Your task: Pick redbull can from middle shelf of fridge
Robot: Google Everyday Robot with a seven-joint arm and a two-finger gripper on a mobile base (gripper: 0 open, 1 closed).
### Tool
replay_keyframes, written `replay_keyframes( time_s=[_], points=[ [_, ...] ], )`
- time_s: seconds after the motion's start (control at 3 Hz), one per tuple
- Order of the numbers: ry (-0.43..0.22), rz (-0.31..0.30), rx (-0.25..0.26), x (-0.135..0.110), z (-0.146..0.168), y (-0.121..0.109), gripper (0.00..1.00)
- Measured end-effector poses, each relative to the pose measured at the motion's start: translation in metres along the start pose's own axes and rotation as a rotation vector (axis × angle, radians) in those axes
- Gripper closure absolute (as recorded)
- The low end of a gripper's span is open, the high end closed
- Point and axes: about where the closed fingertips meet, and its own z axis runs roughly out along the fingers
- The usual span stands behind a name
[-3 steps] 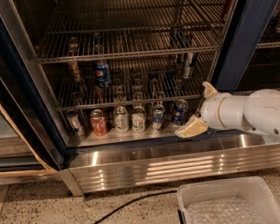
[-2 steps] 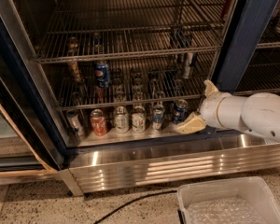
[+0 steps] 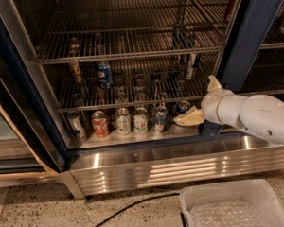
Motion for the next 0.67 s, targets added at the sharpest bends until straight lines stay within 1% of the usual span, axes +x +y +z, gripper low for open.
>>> replay_keyframes(
  time_s=[0.33,0.67],
  points=[
    [-0.035,0.040,0.022,-0.0020,0.0205,-0.0103,0.00],
    [-0.035,0.040,0.022,-0.0020,0.0206,-0.0103,0.00]
  ],
)
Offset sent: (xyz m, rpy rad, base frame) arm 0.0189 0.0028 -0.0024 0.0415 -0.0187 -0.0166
